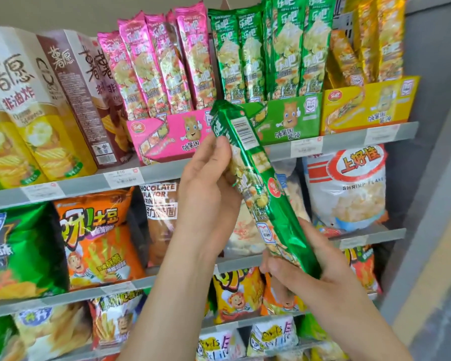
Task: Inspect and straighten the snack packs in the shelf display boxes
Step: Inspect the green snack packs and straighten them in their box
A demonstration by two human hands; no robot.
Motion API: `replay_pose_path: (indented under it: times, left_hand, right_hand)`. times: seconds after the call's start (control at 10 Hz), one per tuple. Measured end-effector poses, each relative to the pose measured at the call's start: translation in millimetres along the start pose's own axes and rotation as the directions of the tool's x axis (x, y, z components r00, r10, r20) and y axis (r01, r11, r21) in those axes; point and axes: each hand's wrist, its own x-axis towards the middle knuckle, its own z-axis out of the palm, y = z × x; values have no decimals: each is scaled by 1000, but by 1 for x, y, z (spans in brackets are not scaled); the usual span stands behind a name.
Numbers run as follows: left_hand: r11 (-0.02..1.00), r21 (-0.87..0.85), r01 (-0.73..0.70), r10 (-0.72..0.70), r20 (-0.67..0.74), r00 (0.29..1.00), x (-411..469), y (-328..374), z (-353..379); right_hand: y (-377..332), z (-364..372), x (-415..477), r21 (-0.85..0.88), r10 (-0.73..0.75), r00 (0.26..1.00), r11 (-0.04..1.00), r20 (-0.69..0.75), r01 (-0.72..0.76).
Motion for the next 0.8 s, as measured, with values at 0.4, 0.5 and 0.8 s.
replay_pose_path:
  times: [0.4,0.5,0.8]
  left_hand:
    - [981,139,-133,133,10,991,50,24,-11]
    - [993,24,-115,112,108,988,56,27,-15]
    - [990,121,-71,55,132,990,68,42,-4]
  right_hand:
    - [-6,12,41,-199,-253,957,954,-140,224]
    - [-8,9,49,-9,-151,987,988,-61,151]
    - [-13,2,63,260,-72,966,966,250,5]
